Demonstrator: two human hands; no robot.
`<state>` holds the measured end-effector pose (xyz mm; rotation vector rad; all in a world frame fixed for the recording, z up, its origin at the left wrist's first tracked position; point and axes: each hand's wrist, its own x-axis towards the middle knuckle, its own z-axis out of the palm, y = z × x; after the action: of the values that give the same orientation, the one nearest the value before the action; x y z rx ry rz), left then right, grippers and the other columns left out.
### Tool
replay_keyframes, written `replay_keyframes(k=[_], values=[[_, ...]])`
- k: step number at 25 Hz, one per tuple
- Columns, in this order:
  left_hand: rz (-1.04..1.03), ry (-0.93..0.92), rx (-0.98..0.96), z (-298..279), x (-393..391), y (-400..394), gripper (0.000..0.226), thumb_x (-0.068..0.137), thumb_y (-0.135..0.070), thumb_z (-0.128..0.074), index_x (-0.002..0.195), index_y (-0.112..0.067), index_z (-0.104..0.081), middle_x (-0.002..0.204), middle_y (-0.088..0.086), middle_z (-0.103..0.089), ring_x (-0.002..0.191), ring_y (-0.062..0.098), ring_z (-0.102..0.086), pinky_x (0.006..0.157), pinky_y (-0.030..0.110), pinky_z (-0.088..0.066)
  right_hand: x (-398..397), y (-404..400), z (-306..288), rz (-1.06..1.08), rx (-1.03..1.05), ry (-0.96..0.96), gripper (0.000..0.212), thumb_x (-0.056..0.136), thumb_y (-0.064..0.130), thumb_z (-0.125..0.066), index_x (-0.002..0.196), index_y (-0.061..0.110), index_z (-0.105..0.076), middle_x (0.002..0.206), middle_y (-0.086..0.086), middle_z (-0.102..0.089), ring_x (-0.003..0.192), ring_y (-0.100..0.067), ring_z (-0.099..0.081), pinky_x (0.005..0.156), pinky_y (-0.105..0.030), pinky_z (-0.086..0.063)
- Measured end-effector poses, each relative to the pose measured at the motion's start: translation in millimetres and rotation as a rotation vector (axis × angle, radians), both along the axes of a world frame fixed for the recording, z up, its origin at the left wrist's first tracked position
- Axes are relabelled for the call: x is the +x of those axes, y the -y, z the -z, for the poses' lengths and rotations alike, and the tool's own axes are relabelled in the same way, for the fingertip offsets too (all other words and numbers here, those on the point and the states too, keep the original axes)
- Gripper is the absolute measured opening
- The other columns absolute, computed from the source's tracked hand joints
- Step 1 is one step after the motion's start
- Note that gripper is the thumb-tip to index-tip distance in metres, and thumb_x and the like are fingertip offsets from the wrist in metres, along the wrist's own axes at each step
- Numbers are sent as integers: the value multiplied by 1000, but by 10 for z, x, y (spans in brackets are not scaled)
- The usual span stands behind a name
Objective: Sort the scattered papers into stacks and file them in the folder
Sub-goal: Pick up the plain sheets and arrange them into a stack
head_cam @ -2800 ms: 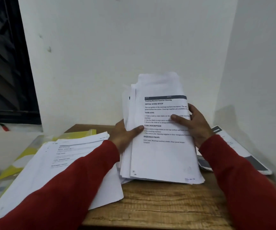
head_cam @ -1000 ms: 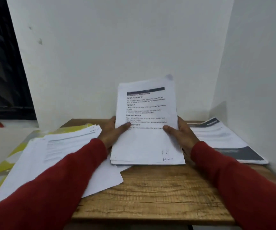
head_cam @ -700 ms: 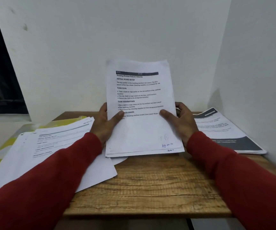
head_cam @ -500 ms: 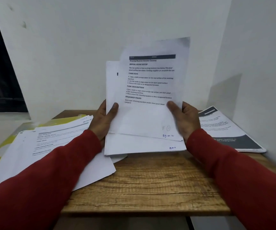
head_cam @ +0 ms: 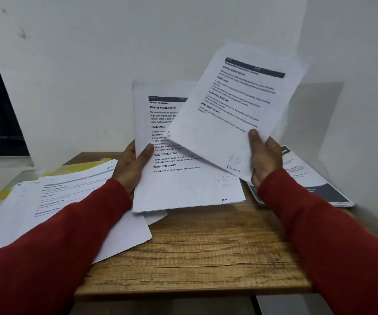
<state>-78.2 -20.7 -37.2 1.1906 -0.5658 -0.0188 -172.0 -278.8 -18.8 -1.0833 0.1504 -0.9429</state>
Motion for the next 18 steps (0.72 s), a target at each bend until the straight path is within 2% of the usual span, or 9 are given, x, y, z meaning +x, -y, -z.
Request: replay_keyframes(k=[5, 11, 14, 18], values=[[-21, 20, 31, 27, 49, 3, 20, 99, -9, -54, 118, -14, -59, 94, -4, -77, 80, 14, -73, 67, 29, -60, 53, -86, 66, -69, -49, 9, 12, 98, 14, -60, 100, 13, -71, 104, -6, -75, 105, -28, -69, 96, -45, -55], [-77, 54, 65, 31, 37, 9, 26, 95, -4, -59, 118, -16, -59, 84, -10, -76, 73, 7, -72, 61, 23, -56, 29, -150, 83, -100, -68, -48, 12, 97, 12, -61, 103, 10, -71, 105, -9, -75, 102, -28, -70, 91, -44, -57], [-93, 46, 71, 35, 54, 0, 30, 95, -4, -60, 122, -18, -59, 86, -13, -76, 75, 6, -71, 63, 23, -56, 10, -169, 71, -137, -56, -52, 11, 94, 9, -64, 103, 7, -71, 109, -15, -73, 104, -33, -69, 90, -46, -57], [-113, 51, 84, 26, 32, 0, 30, 95, -9, -62, 121, -22, -59, 85, -17, -75, 76, 2, -71, 62, 20, -56, -32, -189, 49, -153, -67, -60, 14, 93, 7, -65, 106, 3, -69, 103, -13, -75, 88, -24, -73, 80, -39, -61]])
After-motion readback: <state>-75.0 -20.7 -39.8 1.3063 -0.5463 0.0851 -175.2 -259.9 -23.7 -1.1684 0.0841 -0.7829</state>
